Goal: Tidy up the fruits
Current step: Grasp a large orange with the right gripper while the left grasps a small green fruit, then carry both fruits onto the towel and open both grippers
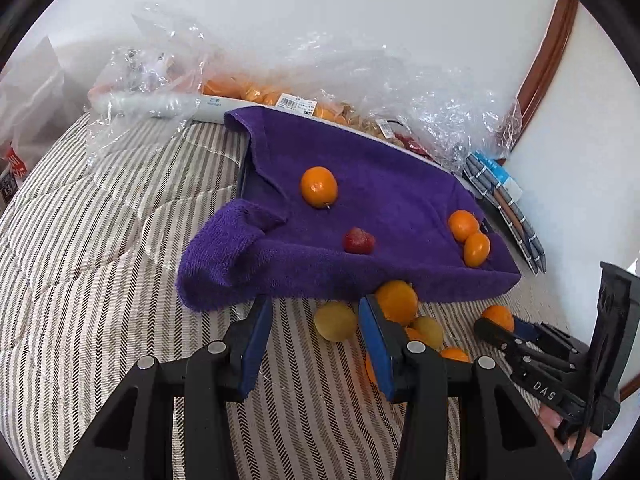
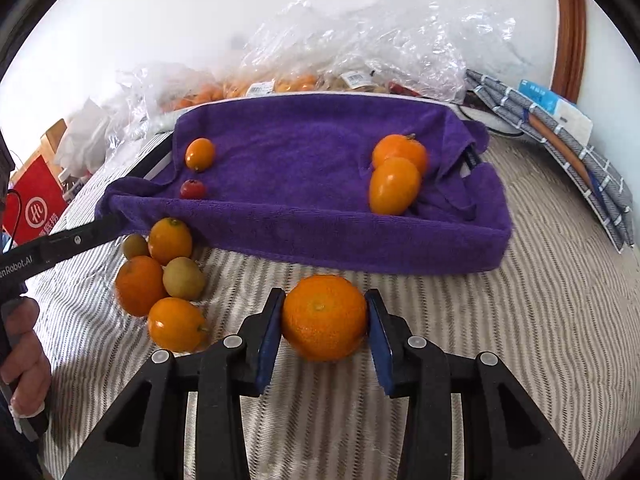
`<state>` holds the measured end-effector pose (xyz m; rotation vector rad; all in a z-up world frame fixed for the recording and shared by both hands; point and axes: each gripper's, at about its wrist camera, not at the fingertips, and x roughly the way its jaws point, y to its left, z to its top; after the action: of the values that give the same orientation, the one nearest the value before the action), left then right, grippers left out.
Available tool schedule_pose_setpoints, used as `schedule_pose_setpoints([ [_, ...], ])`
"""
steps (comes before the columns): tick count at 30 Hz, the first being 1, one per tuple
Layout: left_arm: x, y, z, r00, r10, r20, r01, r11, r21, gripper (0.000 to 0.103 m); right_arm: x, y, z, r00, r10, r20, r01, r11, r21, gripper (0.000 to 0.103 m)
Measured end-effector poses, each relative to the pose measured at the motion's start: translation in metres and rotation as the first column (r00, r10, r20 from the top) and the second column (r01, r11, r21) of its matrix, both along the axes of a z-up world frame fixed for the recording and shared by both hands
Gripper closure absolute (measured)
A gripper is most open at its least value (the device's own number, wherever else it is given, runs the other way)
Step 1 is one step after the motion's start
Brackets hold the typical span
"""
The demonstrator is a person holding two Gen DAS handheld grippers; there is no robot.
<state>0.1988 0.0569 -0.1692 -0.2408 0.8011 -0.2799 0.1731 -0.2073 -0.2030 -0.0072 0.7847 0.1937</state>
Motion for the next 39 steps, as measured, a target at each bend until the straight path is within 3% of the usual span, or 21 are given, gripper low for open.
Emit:
schedule_pose_setpoints([
  [6, 0.009, -0.012, -0.007, 0.999, -0.025, -0.045, 0.027, 0.999, 0.036, 0.061, -0.003, -0.021, 0.0, 1.0, -0.014, -0.001, 0.015, 0.997, 0.073, 0.063],
  [11, 0.012, -0.02, -0.009, 0.996, -0.07, -0.047, 0.071, 0.997, 0.027, 0.079, 0.0, -0.027, 0.001, 0.999, -0.048, 0.003, 0.047, 0.991, 0.123, 0.063],
  [14, 0.008, -0.024, -0.008, 0.998, -0.065, -0.026, 0.066, 0.996, 0.066, 0.079, 0.001, -0.031, 0.001, 0.998, -0.057, 0.003, 0.056, 0.988, 0.142, 0.063],
  [20, 0.007, -0.02, -0.008, 0.999, -0.044, -0.019, 0.045, 0.997, 0.056, 0.079, 0.0, -0.031, 0.001, 0.998, -0.058, 0.003, 0.057, 0.988, 0.146, 0.063],
  [25, -0.001, -0.015, -0.001, 0.999, -0.023, 0.035, 0.021, 0.999, 0.045, 0.079, -0.001, -0.031, 0.001, 0.998, -0.06, 0.009, 0.058, 0.989, 0.14, 0.063],
  [32, -0.01, 0.003, 0.014, 0.993, 0.033, 0.115, -0.03, 0.999, -0.035, 0.079, -0.006, -0.034, 0.005, 0.997, -0.062, 0.04, 0.056, 0.987, 0.151, 0.063],
  [39, -0.01, 0.018, 0.022, 0.98, 0.131, 0.149, -0.127, 0.991, -0.038, 0.079, -0.011, -0.037, 0.011, 0.995, -0.098, 0.038, 0.091, 0.983, 0.159, 0.063],
])
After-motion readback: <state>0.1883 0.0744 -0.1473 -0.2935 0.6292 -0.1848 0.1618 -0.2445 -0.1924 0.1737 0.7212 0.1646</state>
